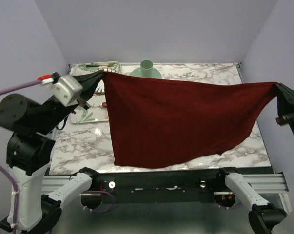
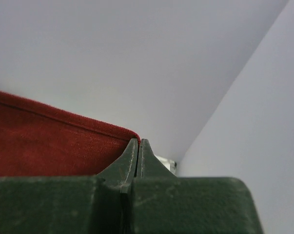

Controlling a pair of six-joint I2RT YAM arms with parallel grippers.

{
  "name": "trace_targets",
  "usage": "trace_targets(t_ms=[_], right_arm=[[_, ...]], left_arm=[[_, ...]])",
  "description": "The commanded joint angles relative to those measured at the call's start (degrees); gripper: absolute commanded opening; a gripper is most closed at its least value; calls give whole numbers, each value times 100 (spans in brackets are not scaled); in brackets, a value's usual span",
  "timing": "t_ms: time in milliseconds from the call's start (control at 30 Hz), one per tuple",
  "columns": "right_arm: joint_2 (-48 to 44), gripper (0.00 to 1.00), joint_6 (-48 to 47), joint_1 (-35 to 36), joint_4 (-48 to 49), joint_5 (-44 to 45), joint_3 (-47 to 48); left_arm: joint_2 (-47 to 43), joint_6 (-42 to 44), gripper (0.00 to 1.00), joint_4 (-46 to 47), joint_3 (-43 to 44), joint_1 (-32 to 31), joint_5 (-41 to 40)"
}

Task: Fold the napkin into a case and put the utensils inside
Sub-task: Flatten out the crumpled napkin at the center of the board.

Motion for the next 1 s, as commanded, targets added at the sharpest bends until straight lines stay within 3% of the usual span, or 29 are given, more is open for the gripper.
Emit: trace_targets(t_ms=[0,233,367,467,567,633,667,700,733,767,833,967], right_arm=[[340,1,-279,-21,709,1230,-1096],[682,1,-973,-30,2632,1435,-3671],[1393,1,-1045,-117,3504,1374,-4788],[2341,1,-913,-328,4076,1189,-4878],[3572,4,-641,-583,4262,1162,-4353],[4213,14,-474,-758,4218,1303,-3659],[4712,33,-430,-812,4105,1356,-3430],[4935,54,-386,-882,3965,1321,-3141],[5085,77,-238,-1022,3641,1286,-2651],[5356,92,-149,-1101,3368,1216,-2324],[5464,94,0,-1347,2492,622,-1605],[5175,97,-200,-1620,1443,-277,-1546]], left_arm=[[613,-365,0,193,-600,27,19],[1957,-375,0,887,-1391,9,-394],[3378,-243,0,1292,-1410,1,-667],[4503,-198,0,1397,-954,9,-684],[5575,-225,0,1398,-155,9,-816],[6053,-216,5,1310,606,18,-947],[6473,-155,14,1214,916,18,-1018],[6686,-128,41,900,1224,9,-1193],[6853,-146,52,723,1758,27,-1360],[7072,-172,60,564,1928,53,-1501],[7066,-312,77,378,1905,123,-1661],[6147,-199,84,422,906,343,-1257]])
